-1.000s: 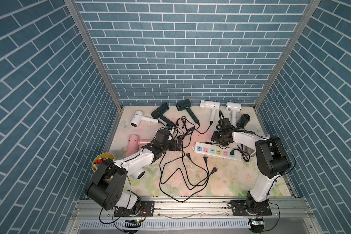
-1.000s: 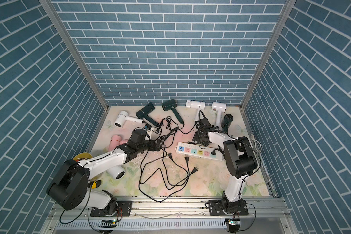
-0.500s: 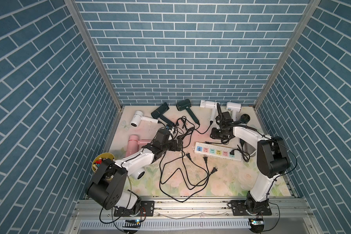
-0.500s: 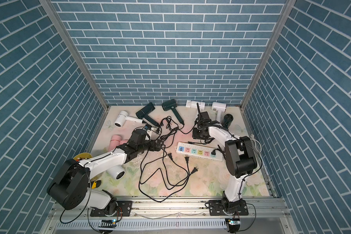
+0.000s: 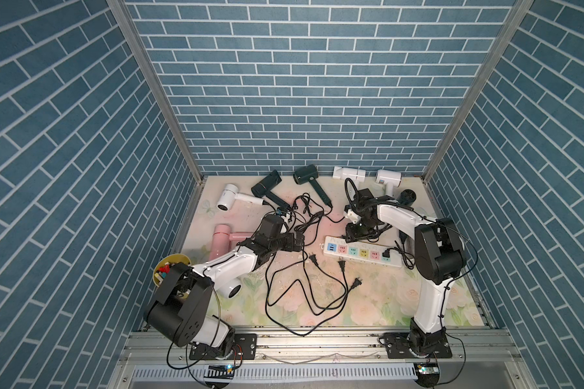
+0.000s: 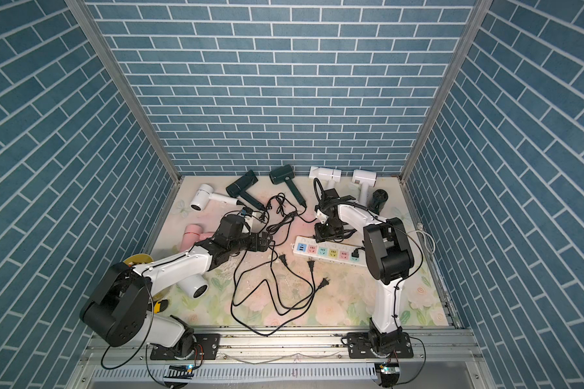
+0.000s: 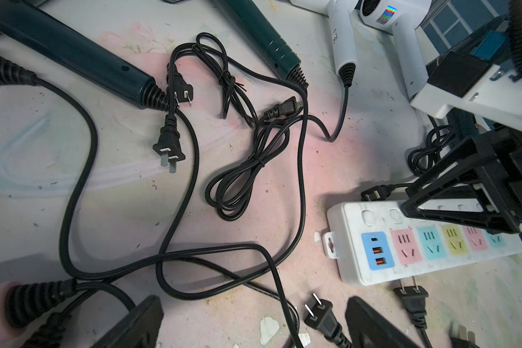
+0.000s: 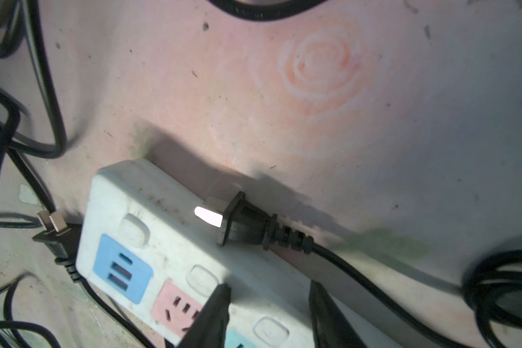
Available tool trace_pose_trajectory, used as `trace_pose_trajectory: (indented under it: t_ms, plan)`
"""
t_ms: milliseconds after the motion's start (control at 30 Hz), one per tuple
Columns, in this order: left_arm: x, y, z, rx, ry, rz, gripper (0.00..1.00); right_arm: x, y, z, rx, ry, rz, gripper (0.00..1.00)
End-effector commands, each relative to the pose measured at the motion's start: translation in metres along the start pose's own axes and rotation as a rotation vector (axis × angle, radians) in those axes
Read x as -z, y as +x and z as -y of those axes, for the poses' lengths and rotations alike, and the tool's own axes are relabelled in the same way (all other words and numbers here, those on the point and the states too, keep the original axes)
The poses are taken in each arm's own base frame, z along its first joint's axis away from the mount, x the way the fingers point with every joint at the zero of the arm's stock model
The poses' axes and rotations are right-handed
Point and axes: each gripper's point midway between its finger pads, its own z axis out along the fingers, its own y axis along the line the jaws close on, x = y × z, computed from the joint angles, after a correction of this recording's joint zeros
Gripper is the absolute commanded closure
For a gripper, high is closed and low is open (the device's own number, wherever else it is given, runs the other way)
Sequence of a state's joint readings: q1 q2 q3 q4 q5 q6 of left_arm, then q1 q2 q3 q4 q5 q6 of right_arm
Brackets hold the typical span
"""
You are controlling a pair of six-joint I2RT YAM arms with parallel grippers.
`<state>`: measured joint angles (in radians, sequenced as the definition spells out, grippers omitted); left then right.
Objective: Charge the blow dryers
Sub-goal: Pick up the plug from the center of the board.
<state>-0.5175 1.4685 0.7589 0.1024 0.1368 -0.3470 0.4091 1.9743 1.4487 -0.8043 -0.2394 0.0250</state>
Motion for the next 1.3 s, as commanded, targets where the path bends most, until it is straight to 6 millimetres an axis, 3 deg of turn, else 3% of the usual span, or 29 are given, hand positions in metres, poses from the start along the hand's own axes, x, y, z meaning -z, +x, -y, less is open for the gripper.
trace_pose_trajectory:
  t_ms: [0,167,367,800,933,1067,1267]
  plan:
    - [-0.002,-0.005,0.001,-0.004,0.004,-0.001,0.01,-0.007,0.015,0.008,0.097,0.053,-0.096,0.51]
    - [-0.004,-0.003,0.000,-0.004,0.003,-0.006,0.00,-0.006,0.001,0.030,0.095,0.173,-0.073,0.51]
    - [-0.005,-0.003,0.000,-0.005,0.001,-0.008,0.01,0.015,-0.028,0.011,0.099,0.088,0.079,0.53]
    - [-0.008,0.000,-0.001,-0.003,-0.001,-0.018,0.00,-0.013,-0.001,0.008,0.225,0.074,-0.096,0.52]
    - [-0.008,0.000,-0.001,-0.004,-0.002,-0.019,0.01,-0.022,0.003,0.017,0.253,0.114,-0.135,0.48]
    - [-0.009,0.000,-0.002,-0.004,-0.002,-0.020,0.01,-0.027,-0.006,0.032,0.270,0.192,-0.134,0.47]
    - [-0.009,0.000,-0.001,-0.004,-0.001,-0.021,0.01,-0.031,-0.028,0.030,0.298,0.166,-0.077,0.48]
